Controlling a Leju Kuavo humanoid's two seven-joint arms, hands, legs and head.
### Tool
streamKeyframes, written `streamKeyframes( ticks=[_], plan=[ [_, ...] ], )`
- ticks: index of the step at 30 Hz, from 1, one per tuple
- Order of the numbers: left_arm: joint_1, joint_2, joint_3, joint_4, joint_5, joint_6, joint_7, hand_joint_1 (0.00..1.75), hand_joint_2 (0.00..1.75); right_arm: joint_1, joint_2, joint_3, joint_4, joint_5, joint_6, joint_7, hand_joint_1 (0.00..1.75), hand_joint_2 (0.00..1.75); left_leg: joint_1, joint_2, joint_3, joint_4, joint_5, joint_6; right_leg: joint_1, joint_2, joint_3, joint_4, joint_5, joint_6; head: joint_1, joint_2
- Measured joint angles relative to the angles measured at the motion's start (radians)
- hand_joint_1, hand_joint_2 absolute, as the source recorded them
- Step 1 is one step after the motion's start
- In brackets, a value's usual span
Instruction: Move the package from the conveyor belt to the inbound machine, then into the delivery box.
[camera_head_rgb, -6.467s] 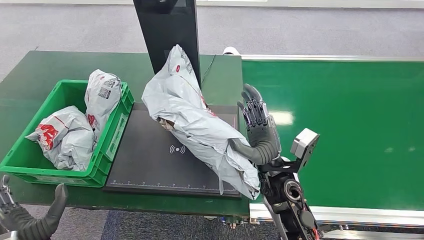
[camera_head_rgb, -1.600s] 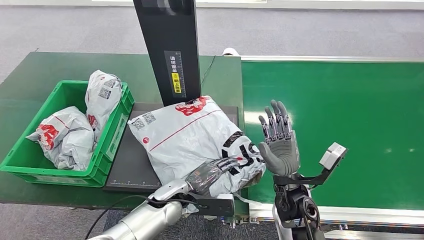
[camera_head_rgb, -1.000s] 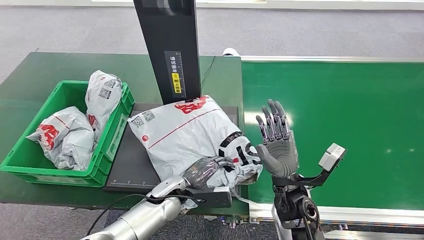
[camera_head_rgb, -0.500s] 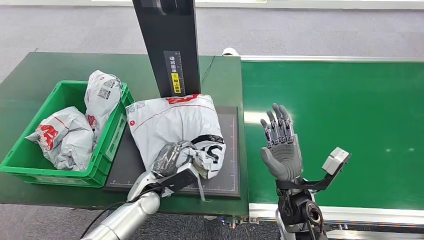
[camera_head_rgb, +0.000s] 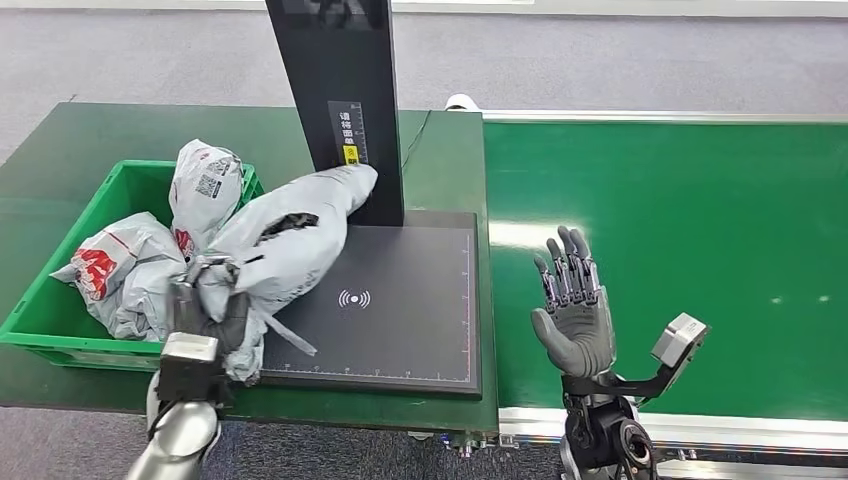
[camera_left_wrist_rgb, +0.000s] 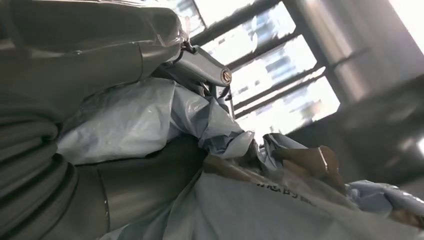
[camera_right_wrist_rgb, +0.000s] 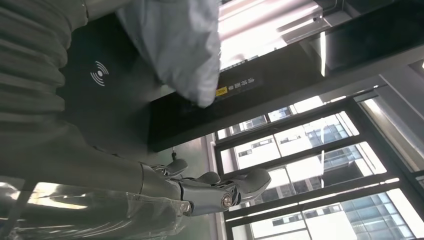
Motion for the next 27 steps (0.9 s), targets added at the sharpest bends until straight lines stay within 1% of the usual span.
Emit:
streamKeyframes(
  ticks=[3, 5, 7, 9, 11, 13, 16, 20, 24, 27],
  plan=[
    [0.055, 0.007, 0.067, -0.150, 0.043, -0.002, -0.049, 1.75, 1.75, 0.014, -0.001, -0.006, -0.006, 0.004, -0.003, -0.008, 0.00, 1.75, 0.000, 0.000, 0.000, 0.000, 0.000, 0.000, 0.000, 0.000, 0.000, 0.000, 0.000, 0.000, 0.000, 0.000],
    [0.076, 0.008, 0.105, -0.236, 0.063, -0.009, -0.067, 1.75, 1.75, 0.021, 0.001, -0.009, -0.008, 0.010, -0.003, -0.012, 0.00, 1.75, 0.000, 0.000, 0.000, 0.000, 0.000, 0.000, 0.000, 0.000, 0.000, 0.000, 0.000, 0.000, 0.000, 0.000],
    [0.082, 0.009, 0.141, -0.303, 0.075, -0.015, -0.072, 1.75, 1.75, 0.026, 0.004, -0.013, -0.008, 0.017, -0.002, -0.017, 0.00, 1.75, 0.000, 0.000, 0.000, 0.000, 0.000, 0.000, 0.000, 0.000, 0.000, 0.000, 0.000, 0.000, 0.000, 0.000],
    [0.071, 0.013, 0.174, -0.348, 0.090, -0.021, -0.063, 1.75, 1.75, 0.028, 0.010, -0.017, -0.009, 0.021, 0.000, -0.020, 0.00, 1.75, 0.000, 0.000, 0.000, 0.000, 0.000, 0.000, 0.000, 0.000, 0.000, 0.000, 0.000, 0.000, 0.000, 0.000],
    [0.037, 0.023, 0.211, -0.376, 0.118, -0.034, -0.041, 1.75, 1.75, 0.029, 0.017, -0.021, -0.010, 0.026, 0.001, -0.021, 0.00, 1.75, 0.000, -0.001, 0.000, 0.000, 0.001, 0.000, 0.000, -0.001, 0.000, 0.000, 0.000, 0.000, 0.000, 0.000],
    [-0.015, 0.037, 0.256, -0.389, 0.161, -0.049, -0.011, 1.75, 1.75, 0.028, 0.023, -0.023, -0.014, 0.031, 0.002, -0.019, 0.00, 1.75, 0.000, -0.001, 0.001, 0.000, 0.001, -0.001, 0.000, -0.001, 0.001, 0.000, 0.000, 0.000, 0.000, 0.000],
    [-0.094, 0.058, 0.320, -0.391, 0.223, -0.067, 0.042, 1.75, 1.75, 0.028, 0.029, -0.028, -0.019, 0.035, 0.004, -0.012, 0.00, 1.75, 0.001, -0.001, 0.001, 0.000, 0.001, -0.001, 0.001, -0.001, 0.001, 0.000, 0.000, -0.001, 0.000, 0.000],
    [-0.188, 0.077, 0.383, -0.372, 0.259, -0.071, 0.100, 1.75, 1.75, 0.027, 0.038, -0.033, -0.019, 0.038, 0.012, -0.003, 0.00, 1.75, 0.001, -0.001, 0.001, 0.000, 0.001, -0.001, 0.001, -0.001, 0.001, 0.001, 0.000, -0.001, 0.000, 0.000],
    [-0.273, 0.109, 0.432, -0.311, 0.260, -0.032, 0.131, 1.75, 1.75, 0.017, 0.046, -0.035, -0.017, 0.040, 0.022, 0.001, 0.00, 1.75, 0.001, -0.001, 0.001, 0.000, 0.001, -0.001, 0.001, 0.000, 0.000, 0.001, 0.000, -0.001, 0.000, 0.000],
    [-0.340, 0.159, 0.464, -0.237, 0.228, 0.014, 0.161, 1.75, 1.75, 0.007, 0.048, -0.035, -0.014, 0.039, 0.028, 0.006, 0.00, 1.75, 0.001, -0.001, 0.001, 0.000, 0.001, -0.002, 0.001, 0.000, 0.000, 0.001, 0.000, -0.001, 0.000, 0.000]
  ],
)
